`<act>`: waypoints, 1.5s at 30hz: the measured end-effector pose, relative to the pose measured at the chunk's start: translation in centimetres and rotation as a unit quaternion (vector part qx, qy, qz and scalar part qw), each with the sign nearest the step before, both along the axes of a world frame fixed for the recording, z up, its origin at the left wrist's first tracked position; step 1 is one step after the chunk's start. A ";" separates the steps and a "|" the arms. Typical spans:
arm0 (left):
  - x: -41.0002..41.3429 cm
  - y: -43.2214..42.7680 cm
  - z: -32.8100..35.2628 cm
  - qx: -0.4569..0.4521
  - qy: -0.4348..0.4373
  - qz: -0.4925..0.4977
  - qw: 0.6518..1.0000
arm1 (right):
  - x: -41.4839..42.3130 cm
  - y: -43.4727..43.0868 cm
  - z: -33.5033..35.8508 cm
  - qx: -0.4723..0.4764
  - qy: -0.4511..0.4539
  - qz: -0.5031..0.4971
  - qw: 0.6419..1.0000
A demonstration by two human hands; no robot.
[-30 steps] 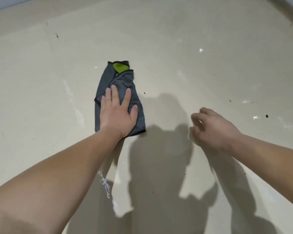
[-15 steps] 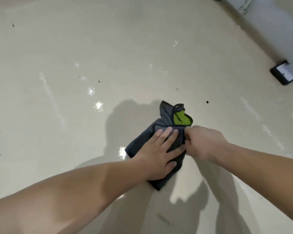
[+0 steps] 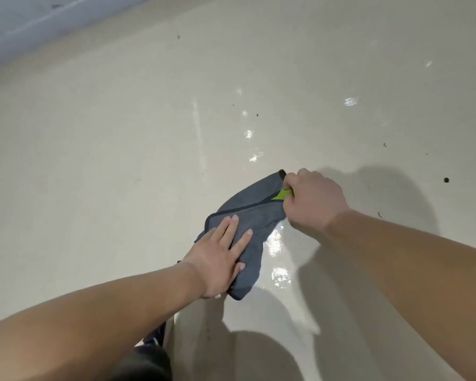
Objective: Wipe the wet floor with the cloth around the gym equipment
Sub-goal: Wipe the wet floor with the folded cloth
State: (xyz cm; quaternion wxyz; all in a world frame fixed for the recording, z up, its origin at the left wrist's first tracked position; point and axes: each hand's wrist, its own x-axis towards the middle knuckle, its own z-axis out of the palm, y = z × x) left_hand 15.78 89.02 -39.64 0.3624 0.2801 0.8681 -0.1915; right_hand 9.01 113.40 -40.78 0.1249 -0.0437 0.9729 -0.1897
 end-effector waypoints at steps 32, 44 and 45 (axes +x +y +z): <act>6.2 -35.0 -5.8 0.296 0.212 0.140 0.921 | 0.4 -37.7 3.9 0.084 -0.176 0.086 0.977; 9.8 -53.0 -6.3 0.039 0.314 0.574 0.755 | 3.4 -53.0 1.1 0.032 -0.090 0.213 0.972; 9.8 -51.3 -6.4 0.048 0.322 0.561 0.761 | 3.5 -52.7 1.0 0.034 -0.092 0.213 0.972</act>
